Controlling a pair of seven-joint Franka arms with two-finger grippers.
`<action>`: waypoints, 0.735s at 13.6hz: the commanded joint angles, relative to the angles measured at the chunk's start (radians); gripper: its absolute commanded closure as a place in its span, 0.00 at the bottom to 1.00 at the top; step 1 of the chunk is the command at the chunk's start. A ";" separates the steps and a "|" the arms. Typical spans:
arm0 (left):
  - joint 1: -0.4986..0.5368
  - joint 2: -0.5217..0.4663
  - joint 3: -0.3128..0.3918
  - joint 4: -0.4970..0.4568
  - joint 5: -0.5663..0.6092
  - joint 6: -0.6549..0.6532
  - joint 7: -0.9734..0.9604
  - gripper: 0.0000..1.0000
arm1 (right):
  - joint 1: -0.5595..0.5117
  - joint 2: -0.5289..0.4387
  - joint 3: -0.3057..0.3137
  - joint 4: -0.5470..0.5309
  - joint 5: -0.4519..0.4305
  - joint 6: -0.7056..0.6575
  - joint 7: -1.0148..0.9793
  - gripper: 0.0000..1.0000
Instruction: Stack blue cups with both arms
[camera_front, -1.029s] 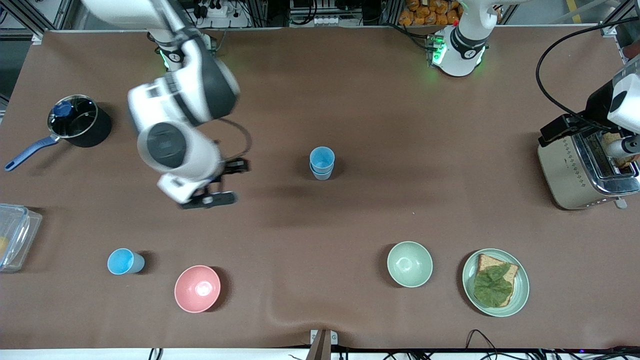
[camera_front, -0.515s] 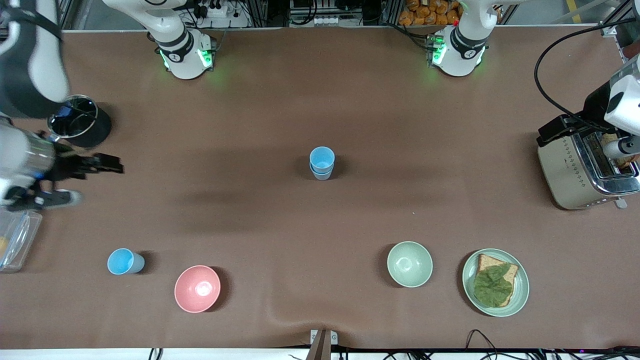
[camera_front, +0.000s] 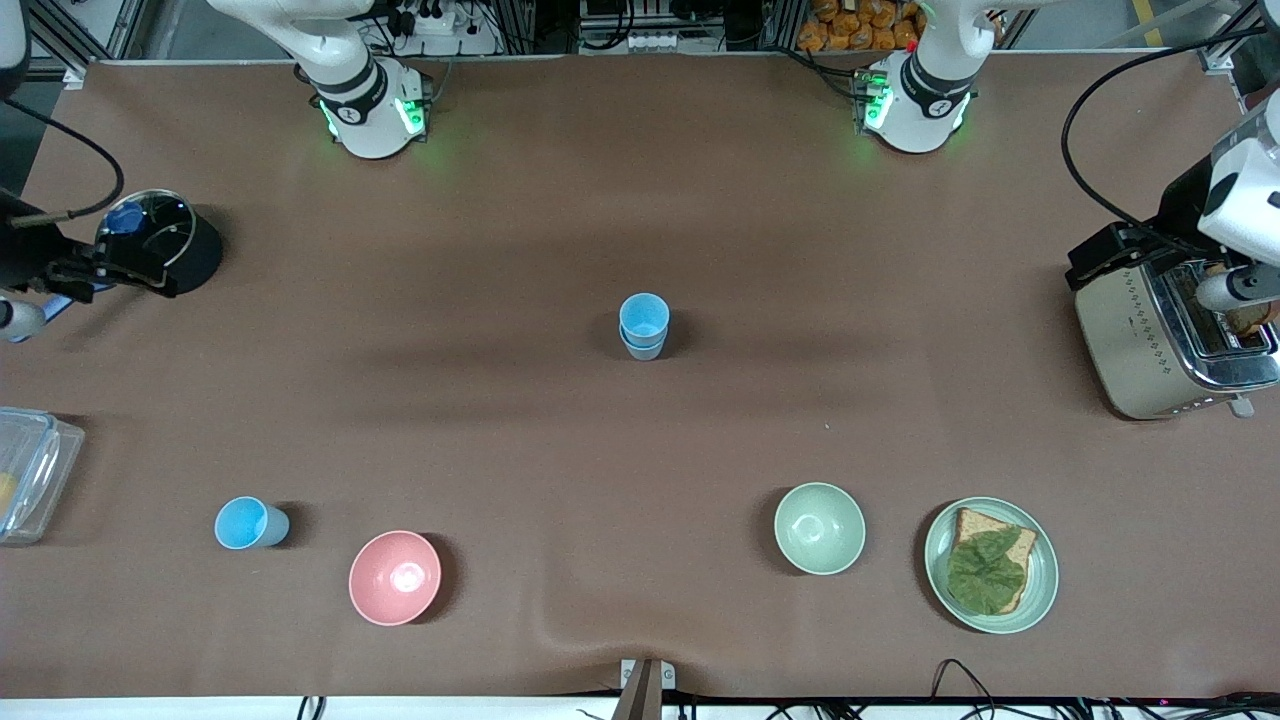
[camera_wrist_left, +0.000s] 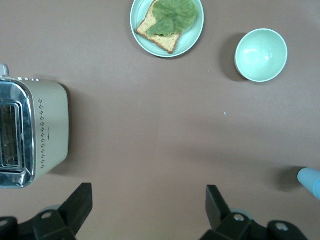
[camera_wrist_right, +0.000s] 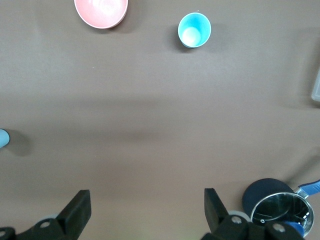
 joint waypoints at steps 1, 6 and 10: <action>0.004 0.014 0.001 0.044 -0.006 -0.039 0.065 0.00 | -0.025 -0.046 0.015 -0.039 -0.008 0.000 0.006 0.00; 0.007 0.014 0.001 0.045 -0.008 -0.047 0.125 0.00 | -0.025 -0.054 0.013 -0.039 -0.010 0.001 0.004 0.00; -0.001 0.014 0.002 0.059 -0.006 -0.047 0.133 0.00 | -0.025 -0.057 0.013 -0.050 -0.011 0.000 0.004 0.00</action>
